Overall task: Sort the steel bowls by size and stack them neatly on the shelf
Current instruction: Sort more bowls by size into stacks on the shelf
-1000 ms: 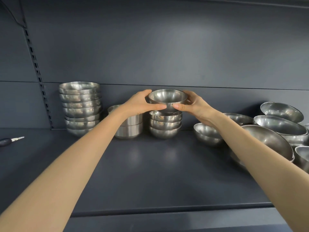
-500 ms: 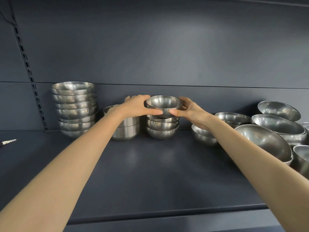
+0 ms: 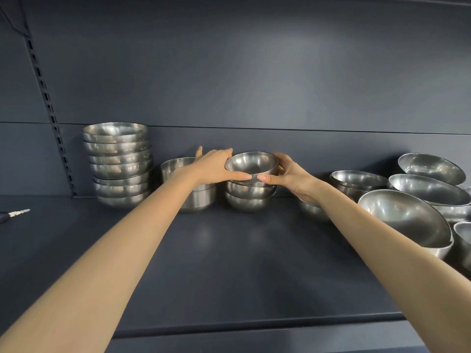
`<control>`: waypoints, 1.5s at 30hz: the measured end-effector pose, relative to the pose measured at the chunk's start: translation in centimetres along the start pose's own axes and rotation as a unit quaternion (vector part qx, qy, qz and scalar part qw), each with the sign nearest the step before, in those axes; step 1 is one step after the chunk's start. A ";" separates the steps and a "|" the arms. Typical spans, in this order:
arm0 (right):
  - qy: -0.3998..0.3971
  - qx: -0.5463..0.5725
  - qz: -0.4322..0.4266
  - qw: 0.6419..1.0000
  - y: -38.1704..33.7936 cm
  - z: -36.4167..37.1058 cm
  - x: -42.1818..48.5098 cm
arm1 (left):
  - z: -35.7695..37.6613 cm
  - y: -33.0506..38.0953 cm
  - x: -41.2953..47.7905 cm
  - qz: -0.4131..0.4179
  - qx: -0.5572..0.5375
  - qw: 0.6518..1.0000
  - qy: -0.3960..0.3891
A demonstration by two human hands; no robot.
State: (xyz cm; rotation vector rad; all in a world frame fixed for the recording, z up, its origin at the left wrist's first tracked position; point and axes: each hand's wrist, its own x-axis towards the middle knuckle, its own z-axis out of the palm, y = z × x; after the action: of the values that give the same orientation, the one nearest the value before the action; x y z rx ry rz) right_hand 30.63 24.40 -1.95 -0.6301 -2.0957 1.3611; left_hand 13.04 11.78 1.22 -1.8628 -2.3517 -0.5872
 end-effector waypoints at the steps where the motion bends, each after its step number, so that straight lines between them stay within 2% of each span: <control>1: -0.001 -0.003 -0.001 1.000 0.1 0.0 0.0 | 0.0 0.0 -0.1 -0.001 -0.001 1.000 0.000; 11: -0.003 -0.051 0.009 0.999 0.0 0.2 0.2 | -0.3 0.0 -0.5 -0.024 0.019 1.000 -0.005; 16: -0.005 -0.151 0.032 0.988 -1.8 -1.5 -0.6 | -0.6 0.3 -1.0 -0.020 0.025 0.999 0.011; 20: -0.011 -0.284 0.040 0.958 -3.4 -4.4 -2.7 | 0.1 2.0 -1.7 0.033 0.017 0.997 0.073; 24: -0.048 -0.398 0.060 0.914 -4.1 -5.9 -5.4 | 2.0 5.3 -2.7 0.129 -0.050 0.984 0.113; 27: -0.058 -0.453 0.068 0.887 -3.9 -6.1 -6.9 | 3.8 7.5 -3.2 0.157 -0.132 0.977 0.066; 29: -0.053 -0.467 0.070 0.880 -3.7 -6.3 -7.9 | 4.9 8.4 -3.2 0.156 -0.146 0.976 0.029; 35: -0.045 -0.474 0.058 0.878 -2.5 -7.0 -9.0 | 6.6 10.1 -3.1 0.092 -0.157 0.975 -0.125; 41: -0.033 -0.516 0.069 0.853 -1.4 -6.3 -8.8 | 7.7 10.3 -2.9 0.039 -0.215 0.963 -0.160; 45: -0.010 -0.524 0.085 0.847 -1.2 -6.2 -9.0 | 8.3 9.5 -2.6 0.014 -0.281 0.948 -0.147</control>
State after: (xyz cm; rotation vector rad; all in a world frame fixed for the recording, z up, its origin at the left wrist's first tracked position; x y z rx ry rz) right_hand 41.32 22.21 -0.62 -1.2287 -2.7532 0.1401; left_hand 24.19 14.01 -4.89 -2.3500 -2.5153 -1.1499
